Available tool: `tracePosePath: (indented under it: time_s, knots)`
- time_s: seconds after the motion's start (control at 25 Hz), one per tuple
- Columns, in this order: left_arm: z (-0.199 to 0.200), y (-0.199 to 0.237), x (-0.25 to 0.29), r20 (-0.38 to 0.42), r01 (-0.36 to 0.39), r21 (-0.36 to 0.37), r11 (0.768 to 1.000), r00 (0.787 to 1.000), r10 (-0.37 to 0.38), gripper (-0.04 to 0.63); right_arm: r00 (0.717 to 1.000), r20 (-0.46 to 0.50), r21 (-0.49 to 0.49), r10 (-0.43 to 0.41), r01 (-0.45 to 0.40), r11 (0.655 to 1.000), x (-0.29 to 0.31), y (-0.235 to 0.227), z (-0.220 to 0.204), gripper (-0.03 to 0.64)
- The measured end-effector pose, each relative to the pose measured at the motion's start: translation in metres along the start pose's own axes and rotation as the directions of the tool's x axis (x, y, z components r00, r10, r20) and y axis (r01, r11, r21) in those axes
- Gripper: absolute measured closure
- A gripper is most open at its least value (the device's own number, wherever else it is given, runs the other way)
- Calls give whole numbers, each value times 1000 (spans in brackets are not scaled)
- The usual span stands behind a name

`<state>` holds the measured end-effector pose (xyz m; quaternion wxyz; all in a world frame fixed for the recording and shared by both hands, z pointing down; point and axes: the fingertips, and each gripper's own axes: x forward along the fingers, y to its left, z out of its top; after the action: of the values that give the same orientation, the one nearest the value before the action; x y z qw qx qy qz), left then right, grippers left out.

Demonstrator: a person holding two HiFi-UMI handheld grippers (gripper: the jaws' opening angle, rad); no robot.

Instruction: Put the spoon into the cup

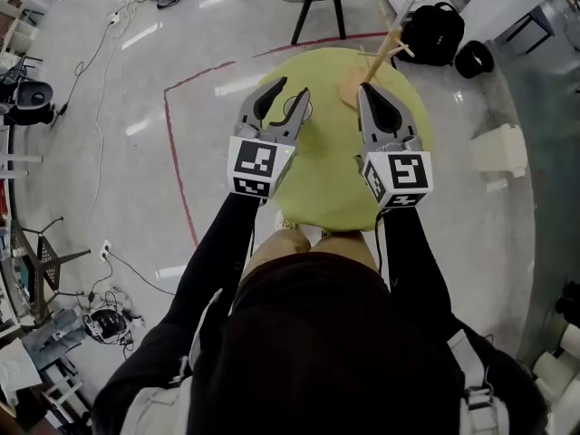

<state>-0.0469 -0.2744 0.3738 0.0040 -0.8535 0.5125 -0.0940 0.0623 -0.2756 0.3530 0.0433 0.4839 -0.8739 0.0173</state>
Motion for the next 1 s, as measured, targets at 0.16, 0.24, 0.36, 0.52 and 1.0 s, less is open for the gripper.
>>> tracePosePath:
  time_s: [0.16,0.24,0.36,0.52,1.0]
  knots:
    - [16,6,-13,20,-8,1,1000,1000,8,428,1000,3,-6,17,-17,1000,0,5,3,589]
    - [25,8,-20,30,-5,12,1000,1000,5,428,1000,8,-13,27,-27,1000,0,8,7,589]
    - [39,13,-27,51,-13,16,1000,999,12,430,999,14,-22,37,-37,999,-1,10,12,589]
    - [53,13,-29,79,-8,24,1000,997,6,451,999,28,-26,45,-44,999,1,14,18,589]
    - [71,23,-33,132,-88,44,995,988,81,580,996,42,-64,76,-74,995,6,25,28,589]
